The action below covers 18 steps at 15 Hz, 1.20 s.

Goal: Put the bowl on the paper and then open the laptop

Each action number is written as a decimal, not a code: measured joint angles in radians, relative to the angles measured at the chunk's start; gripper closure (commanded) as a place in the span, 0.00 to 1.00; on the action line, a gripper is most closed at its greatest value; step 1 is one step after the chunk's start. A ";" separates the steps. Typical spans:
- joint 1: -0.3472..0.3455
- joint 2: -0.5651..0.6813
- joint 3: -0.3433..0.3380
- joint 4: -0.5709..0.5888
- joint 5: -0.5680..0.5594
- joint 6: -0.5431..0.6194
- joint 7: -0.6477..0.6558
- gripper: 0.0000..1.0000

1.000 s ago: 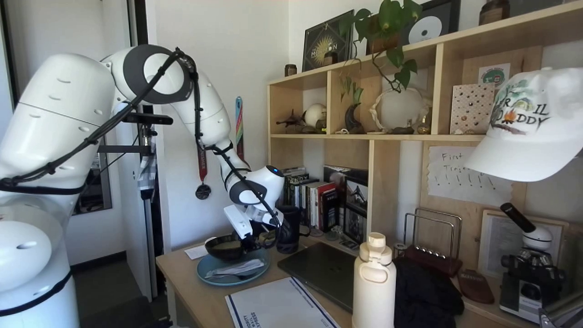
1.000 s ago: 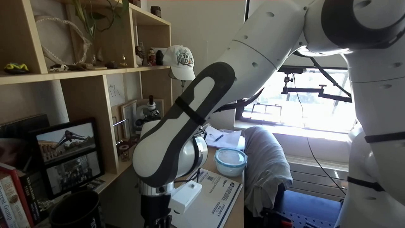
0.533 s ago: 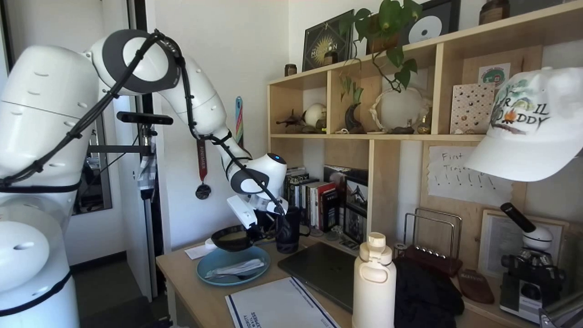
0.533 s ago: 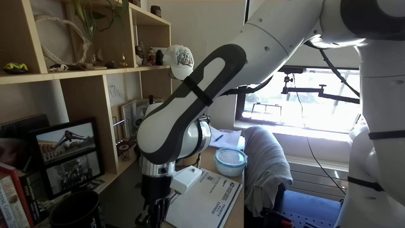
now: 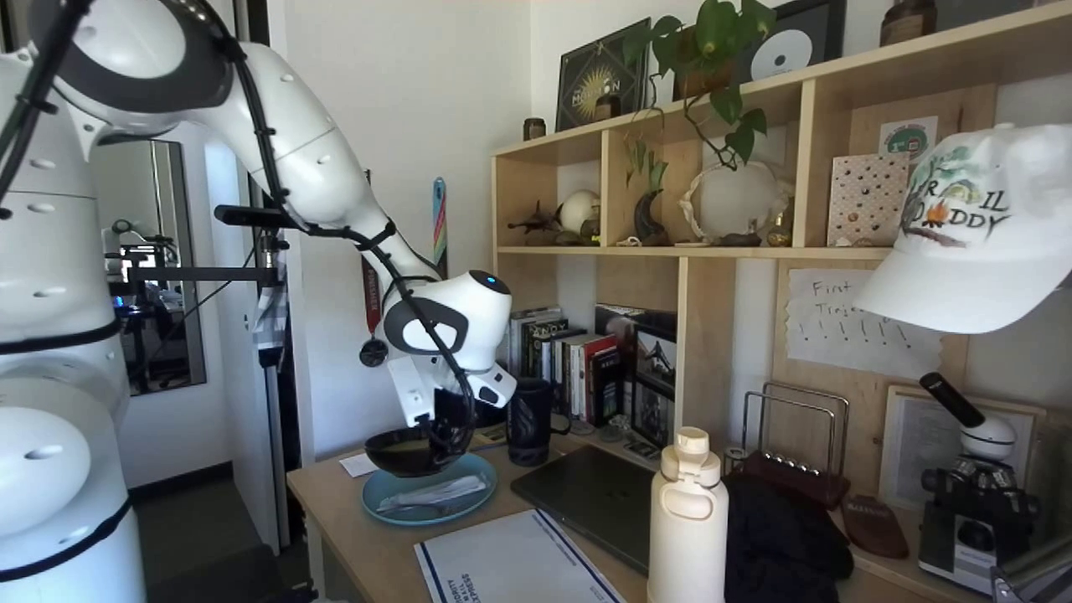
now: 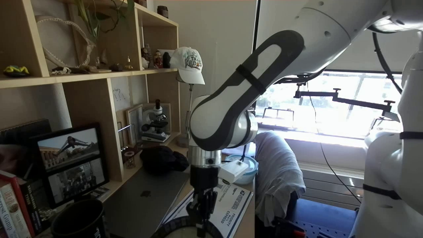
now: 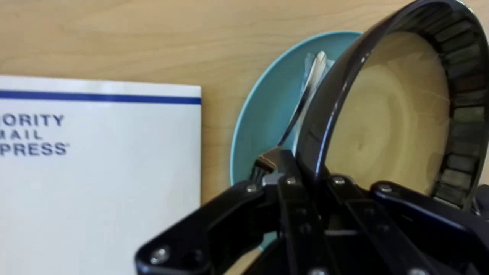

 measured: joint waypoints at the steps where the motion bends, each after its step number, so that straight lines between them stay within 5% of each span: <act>1: 0.000 -0.039 -0.020 -0.045 0.011 0.001 0.012 0.95; 7: -0.013 -0.260 -0.147 -0.272 0.023 0.043 0.137 0.95; 18: -0.155 -0.286 -0.208 -0.254 -0.192 0.127 0.530 0.95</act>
